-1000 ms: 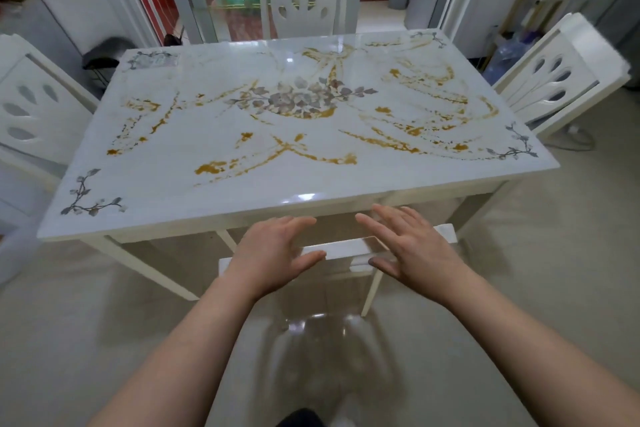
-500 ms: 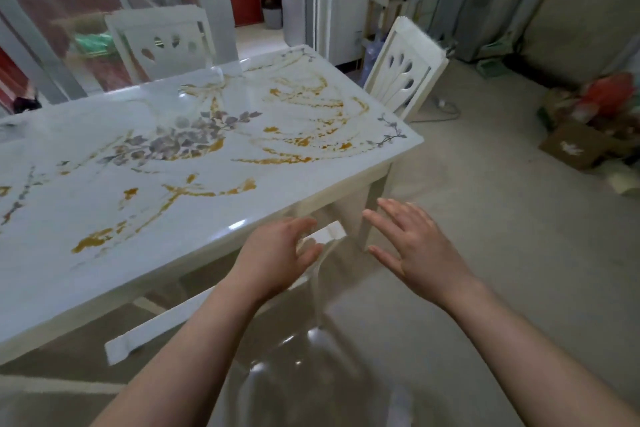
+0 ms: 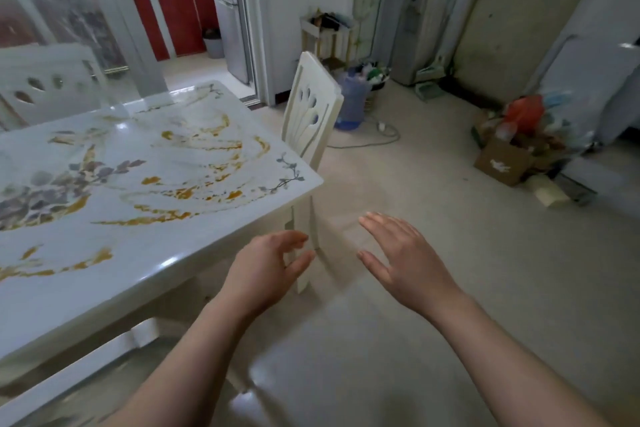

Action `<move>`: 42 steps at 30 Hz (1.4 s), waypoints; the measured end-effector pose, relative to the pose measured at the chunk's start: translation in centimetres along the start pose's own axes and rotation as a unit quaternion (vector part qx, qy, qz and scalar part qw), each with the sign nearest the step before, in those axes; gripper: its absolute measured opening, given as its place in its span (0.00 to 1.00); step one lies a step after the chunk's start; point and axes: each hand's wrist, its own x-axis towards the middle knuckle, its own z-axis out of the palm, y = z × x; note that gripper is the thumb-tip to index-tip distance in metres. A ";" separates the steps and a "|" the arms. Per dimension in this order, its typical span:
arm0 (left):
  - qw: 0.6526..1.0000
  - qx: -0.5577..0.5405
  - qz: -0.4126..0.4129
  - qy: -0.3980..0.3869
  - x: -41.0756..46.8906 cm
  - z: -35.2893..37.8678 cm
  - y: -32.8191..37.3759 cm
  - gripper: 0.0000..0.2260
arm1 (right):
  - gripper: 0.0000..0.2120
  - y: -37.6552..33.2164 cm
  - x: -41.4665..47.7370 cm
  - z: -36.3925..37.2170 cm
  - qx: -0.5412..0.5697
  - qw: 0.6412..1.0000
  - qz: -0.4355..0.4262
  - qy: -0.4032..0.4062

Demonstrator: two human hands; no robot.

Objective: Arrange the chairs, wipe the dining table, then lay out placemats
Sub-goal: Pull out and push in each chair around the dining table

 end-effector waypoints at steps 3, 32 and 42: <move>1.000 -0.009 0.003 0.007 3.2 2.6 3.3 0.14 | 0.26 4.6 1.3 -0.9 0.016 1.000 0.014 -0.002; 0.977 -0.033 -0.159 0.136 45.2 7.5 7.4 0.22 | 0.24 29.7 37.6 -0.1 0.110 0.993 -0.017 -0.039; 0.948 -0.009 -0.268 0.172 55.5 11.0 6.6 0.27 | 0.25 36.8 49.9 3.0 0.113 0.979 -0.153 -0.068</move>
